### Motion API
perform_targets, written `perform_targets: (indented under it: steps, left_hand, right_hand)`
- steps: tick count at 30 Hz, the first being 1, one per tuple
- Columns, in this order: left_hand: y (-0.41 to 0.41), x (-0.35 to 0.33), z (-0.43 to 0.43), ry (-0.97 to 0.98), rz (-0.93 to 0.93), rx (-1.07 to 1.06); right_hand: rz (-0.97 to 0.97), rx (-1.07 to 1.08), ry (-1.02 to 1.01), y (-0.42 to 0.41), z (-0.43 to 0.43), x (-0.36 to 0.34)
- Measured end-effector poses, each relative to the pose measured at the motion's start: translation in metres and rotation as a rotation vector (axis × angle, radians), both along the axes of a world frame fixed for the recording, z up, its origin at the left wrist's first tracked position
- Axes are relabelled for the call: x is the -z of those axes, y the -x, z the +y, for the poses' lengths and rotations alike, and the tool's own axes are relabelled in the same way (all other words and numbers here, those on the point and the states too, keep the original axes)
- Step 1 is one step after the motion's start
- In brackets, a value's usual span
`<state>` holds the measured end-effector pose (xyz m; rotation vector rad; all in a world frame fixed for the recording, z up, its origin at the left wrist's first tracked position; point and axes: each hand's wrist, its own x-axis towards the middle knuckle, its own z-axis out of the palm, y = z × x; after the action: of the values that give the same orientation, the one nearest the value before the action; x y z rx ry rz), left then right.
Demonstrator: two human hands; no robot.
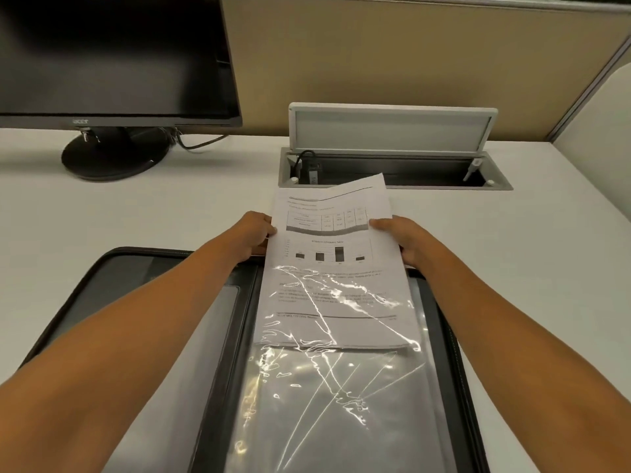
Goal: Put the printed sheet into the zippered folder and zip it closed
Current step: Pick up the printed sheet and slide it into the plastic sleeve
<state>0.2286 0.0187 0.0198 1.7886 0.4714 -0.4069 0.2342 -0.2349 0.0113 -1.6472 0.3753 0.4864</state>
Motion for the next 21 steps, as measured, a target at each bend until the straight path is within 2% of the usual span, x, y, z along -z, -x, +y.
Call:
perform_targets:
  steps: [7, 10, 13, 16, 21]
  left_hand:
    - [0.006, -0.012, 0.019, -0.023, 0.083, 0.269]
    - [0.006, -0.014, 0.018, -0.085, 0.029, 0.268]
    - [0.005, -0.01, 0.013, -0.105, -0.042, 0.218]
    - [0.005, -0.012, 0.013, -0.145, -0.002, 0.299]
    - [0.01, -0.018, 0.019, -0.296, 0.024, 0.413]
  right_hand:
    - [0.15, -0.239, 0.013, 0.008, -0.029, -0.009]
    - [0.131, -0.273, 0.002, 0.012, -0.03, -0.01]
    - [0.057, -0.099, -0.021, 0.012, -0.021, -0.009]
    - [-0.041, 0.113, 0.028, 0.01, -0.016, -0.007]
    - [-0.104, 0.131, 0.111, 0.016, -0.016, -0.003]
